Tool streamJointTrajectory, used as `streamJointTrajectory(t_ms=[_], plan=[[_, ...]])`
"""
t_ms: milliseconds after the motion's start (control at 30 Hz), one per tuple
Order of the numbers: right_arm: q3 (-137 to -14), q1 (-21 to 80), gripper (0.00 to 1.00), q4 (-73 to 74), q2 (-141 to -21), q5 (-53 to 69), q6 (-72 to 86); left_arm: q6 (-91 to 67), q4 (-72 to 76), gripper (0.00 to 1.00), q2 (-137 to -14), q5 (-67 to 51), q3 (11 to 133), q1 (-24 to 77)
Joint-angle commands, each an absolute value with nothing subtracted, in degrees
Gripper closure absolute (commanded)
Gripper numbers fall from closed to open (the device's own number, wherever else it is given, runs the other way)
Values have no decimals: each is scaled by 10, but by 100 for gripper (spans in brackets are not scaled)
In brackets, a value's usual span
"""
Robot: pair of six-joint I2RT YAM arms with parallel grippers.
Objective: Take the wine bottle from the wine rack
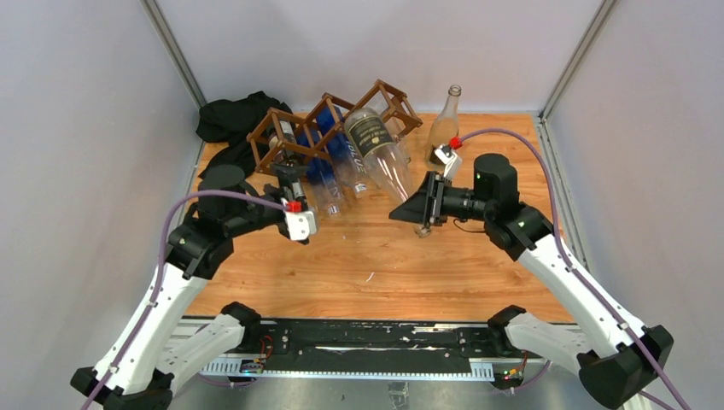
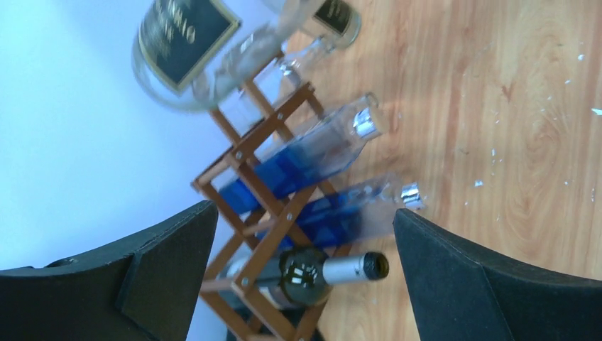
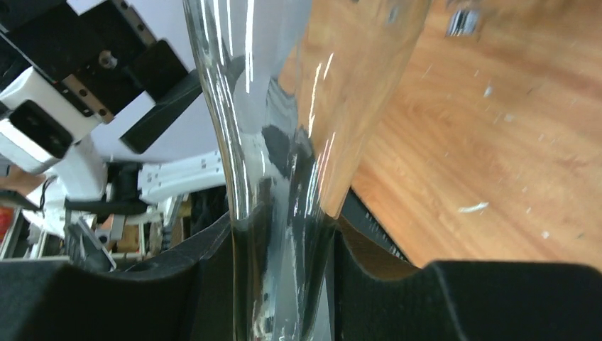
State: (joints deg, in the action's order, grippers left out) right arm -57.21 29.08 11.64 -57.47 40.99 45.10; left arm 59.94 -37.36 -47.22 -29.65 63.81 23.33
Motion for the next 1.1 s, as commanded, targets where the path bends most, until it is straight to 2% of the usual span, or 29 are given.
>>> streamJointTrajectory(t_ms=[0, 333, 733, 1067], plan=[[-580, 337, 100, 121, -524, 430, 436, 666, -220, 0, -431, -253, 563, 303], [-645, 370, 100, 247, -511, 444, 450, 812, -150, 0, -401, -235, 456, 381], [-705, 403, 100, 299, -547, 482, 429, 807, -5, 0, -467, -156, 407, 454], [-730, 482, 100, 338, -569, 482, 387, 794, -26, 0, -503, -106, 404, 457]])
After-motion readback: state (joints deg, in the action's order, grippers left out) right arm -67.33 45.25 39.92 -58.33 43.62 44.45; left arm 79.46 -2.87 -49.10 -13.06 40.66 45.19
